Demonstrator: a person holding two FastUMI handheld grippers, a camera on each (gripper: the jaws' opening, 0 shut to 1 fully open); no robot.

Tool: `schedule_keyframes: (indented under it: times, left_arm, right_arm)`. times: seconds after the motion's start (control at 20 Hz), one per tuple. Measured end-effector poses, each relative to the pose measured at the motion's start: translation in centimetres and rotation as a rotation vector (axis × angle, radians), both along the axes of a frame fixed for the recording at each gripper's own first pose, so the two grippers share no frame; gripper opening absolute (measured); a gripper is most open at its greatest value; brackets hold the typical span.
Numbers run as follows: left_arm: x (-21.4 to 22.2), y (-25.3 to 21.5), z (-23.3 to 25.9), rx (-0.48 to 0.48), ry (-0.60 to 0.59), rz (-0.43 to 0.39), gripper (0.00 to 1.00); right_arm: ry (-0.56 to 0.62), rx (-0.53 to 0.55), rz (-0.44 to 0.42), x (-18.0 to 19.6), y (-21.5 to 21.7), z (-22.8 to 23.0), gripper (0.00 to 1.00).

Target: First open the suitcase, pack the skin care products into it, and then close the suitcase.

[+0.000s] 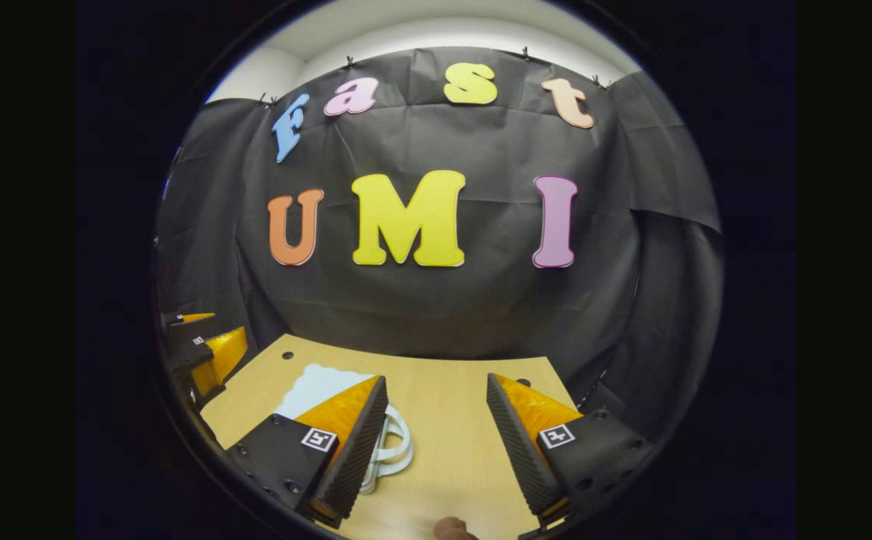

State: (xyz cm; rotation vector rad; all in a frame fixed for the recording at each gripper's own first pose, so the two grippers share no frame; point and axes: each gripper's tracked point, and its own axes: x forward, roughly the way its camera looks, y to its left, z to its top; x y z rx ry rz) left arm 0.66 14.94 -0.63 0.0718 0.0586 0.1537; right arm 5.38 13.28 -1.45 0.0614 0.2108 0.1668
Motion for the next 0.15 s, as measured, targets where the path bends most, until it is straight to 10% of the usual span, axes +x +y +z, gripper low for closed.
schedule_keyframes:
  times: [0.15]
  left_arm:
    - [0.3, 1.7, 0.0, -0.002, 0.006, 0.007, 0.98]
  right_arm:
    - [-0.025, -0.008, 0.012, 0.1, 2.2, 1.0, 0.79]
